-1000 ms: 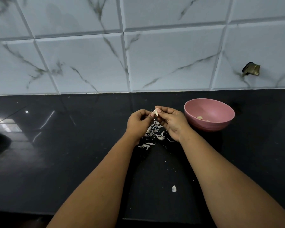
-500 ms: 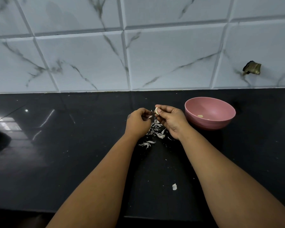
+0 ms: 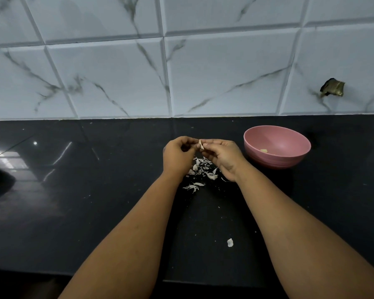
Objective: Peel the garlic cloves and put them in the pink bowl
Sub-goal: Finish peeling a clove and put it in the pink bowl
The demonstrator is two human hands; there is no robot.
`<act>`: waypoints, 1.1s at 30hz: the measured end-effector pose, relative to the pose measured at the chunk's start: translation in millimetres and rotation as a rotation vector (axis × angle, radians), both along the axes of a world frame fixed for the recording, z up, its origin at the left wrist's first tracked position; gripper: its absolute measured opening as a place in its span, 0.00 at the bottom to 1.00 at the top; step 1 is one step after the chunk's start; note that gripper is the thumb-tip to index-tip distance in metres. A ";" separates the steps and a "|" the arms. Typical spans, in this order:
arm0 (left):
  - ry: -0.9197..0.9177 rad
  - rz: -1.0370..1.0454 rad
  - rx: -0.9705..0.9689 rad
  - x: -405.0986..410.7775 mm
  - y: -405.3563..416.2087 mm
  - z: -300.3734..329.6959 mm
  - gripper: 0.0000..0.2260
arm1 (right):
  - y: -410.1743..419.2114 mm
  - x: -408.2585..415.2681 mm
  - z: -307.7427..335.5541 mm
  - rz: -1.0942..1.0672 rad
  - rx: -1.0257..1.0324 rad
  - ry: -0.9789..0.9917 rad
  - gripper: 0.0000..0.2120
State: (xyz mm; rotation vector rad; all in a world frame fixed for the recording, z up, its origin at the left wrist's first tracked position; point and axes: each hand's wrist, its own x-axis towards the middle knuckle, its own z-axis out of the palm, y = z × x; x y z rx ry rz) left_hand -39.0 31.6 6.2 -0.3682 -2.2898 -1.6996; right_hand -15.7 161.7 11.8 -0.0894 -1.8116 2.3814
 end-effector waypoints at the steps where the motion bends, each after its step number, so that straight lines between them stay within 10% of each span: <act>1: -0.013 -0.009 0.028 -0.3 -0.2 0.1 0.04 | 0.7 0.6 -0.1 0.018 -0.014 0.010 0.08; 33: -0.116 -0.045 0.194 3.2 3.8 3.3 0.06 | 2.3 0.1 -3.6 -0.044 0.014 0.062 0.06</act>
